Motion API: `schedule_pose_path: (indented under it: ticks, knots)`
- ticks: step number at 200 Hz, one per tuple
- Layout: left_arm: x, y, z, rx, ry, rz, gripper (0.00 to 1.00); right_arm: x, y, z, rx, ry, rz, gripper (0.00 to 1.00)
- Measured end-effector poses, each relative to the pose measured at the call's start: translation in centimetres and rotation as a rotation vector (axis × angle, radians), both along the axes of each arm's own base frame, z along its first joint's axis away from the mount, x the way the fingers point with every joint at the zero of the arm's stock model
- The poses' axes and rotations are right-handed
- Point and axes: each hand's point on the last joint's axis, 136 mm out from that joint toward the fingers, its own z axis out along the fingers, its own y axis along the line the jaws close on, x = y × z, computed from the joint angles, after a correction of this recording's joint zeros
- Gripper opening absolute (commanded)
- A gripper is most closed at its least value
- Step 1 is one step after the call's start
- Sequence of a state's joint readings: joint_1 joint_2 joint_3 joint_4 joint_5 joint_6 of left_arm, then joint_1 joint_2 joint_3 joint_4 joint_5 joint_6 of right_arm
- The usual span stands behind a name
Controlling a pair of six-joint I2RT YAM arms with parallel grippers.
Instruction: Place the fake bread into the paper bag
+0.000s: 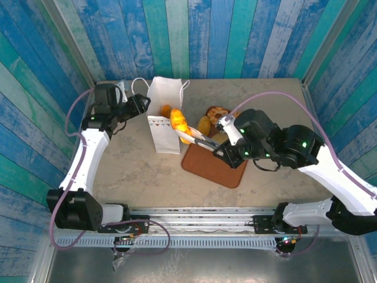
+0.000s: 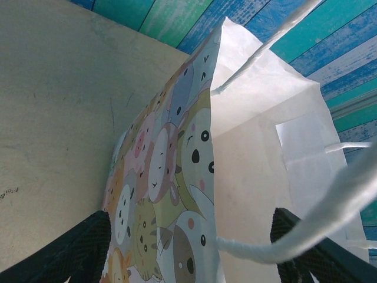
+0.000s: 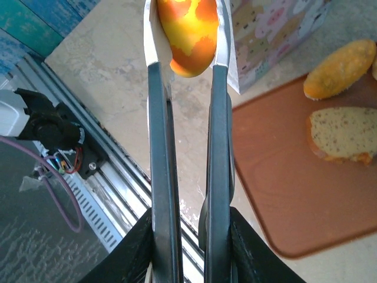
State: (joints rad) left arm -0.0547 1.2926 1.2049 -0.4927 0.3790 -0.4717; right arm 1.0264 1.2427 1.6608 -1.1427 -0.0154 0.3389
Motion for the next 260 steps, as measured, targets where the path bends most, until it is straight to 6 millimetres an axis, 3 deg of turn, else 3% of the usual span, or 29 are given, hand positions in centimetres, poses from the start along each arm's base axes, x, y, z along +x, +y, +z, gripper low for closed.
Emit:
schedule_pose_path:
  ticks: [73, 141, 177, 260]
  knots:
    - [0.5, -0.2, -0.3, 0.006, 0.003, -0.006, 0.58, 4.4, 5.0, 2.7, 0.017, -0.102, -0.023, 0.29]
    - [0.7, -0.3, -0.3, 0.003, -0.005, -0.01, 0.5, 9.4, 8.8, 3.5, -0.043, -0.205, -0.09, 0.29]
    - [0.9, -0.4, -0.3, 0.006, -0.01, -0.019, 0.44, 11.5, 9.5, 2.8, -0.091, -0.216, -0.119, 0.29]
    - [1.2, -0.6, -0.5, 0.012, -0.009, -0.041, 0.34, 14.3, 8.0, -1.4, -0.229, -0.134, -0.136, 0.29]
